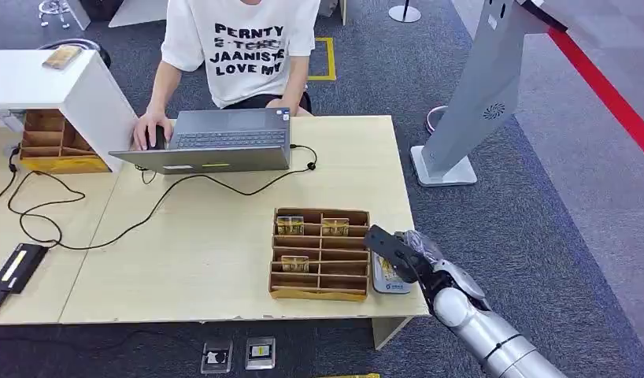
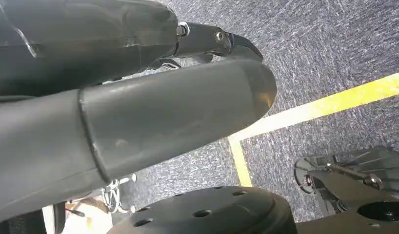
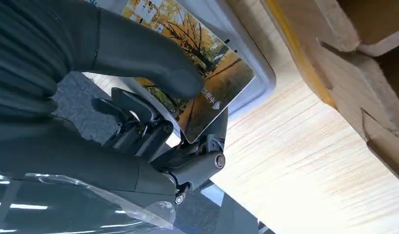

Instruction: Pass the card to the sensor for recognition and then transmit it.

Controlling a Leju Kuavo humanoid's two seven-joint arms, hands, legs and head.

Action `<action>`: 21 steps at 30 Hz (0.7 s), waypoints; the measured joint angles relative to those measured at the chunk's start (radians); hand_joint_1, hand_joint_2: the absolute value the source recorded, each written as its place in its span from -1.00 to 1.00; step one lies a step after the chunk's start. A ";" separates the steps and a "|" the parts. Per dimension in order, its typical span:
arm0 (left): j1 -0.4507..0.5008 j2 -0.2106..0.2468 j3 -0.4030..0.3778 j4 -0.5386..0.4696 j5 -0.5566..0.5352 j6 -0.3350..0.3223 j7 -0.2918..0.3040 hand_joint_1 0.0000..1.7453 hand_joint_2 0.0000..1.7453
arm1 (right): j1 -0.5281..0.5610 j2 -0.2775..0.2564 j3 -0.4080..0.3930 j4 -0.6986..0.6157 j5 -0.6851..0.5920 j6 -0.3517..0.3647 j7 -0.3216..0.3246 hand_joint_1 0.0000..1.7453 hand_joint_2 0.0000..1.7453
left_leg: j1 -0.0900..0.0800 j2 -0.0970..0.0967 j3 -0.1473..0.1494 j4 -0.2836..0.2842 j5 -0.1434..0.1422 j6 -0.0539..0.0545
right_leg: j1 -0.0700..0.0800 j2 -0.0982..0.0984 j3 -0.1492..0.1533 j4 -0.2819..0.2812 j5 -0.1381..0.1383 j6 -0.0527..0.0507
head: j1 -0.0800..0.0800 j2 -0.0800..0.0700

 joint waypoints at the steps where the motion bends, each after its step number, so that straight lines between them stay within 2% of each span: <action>1: 0.000 0.000 0.000 0.000 0.000 0.000 0.000 -1.00 -1.00 | 0.000 0.000 0.001 0.000 0.000 -0.002 -0.001 1.00 1.00 | 0.000 0.000 0.000 0.000 0.000 0.000 | 0.000 0.000 0.000 0.000 0.000 0.000 | 0.000 0.000; 11: 0.000 0.000 0.000 0.000 0.000 0.001 0.000 -1.00 -1.00 | -0.003 0.001 0.008 0.003 0.034 -0.032 0.013 1.00 1.00 | 0.000 0.000 0.000 0.000 0.000 0.000 | 0.000 0.000 0.000 0.000 0.000 0.000 | 0.000 0.000; 17: 0.001 0.000 0.000 0.000 0.000 0.002 0.000 -1.00 -1.00 | -0.003 -0.001 0.018 -0.072 0.149 -0.045 0.088 1.00 1.00 | 0.000 0.000 0.000 0.000 0.000 0.000 | 0.000 0.000 0.000 0.000 0.000 0.000 | 0.000 0.000; 21: 0.001 0.000 0.000 0.000 0.000 0.002 0.000 -1.00 -1.00 | -0.003 -0.003 0.022 -0.126 0.189 -0.045 0.109 1.00 1.00 | 0.000 0.000 0.000 0.000 0.000 0.000 | 0.000 0.000 0.000 0.000 0.000 0.000 | 0.000 0.000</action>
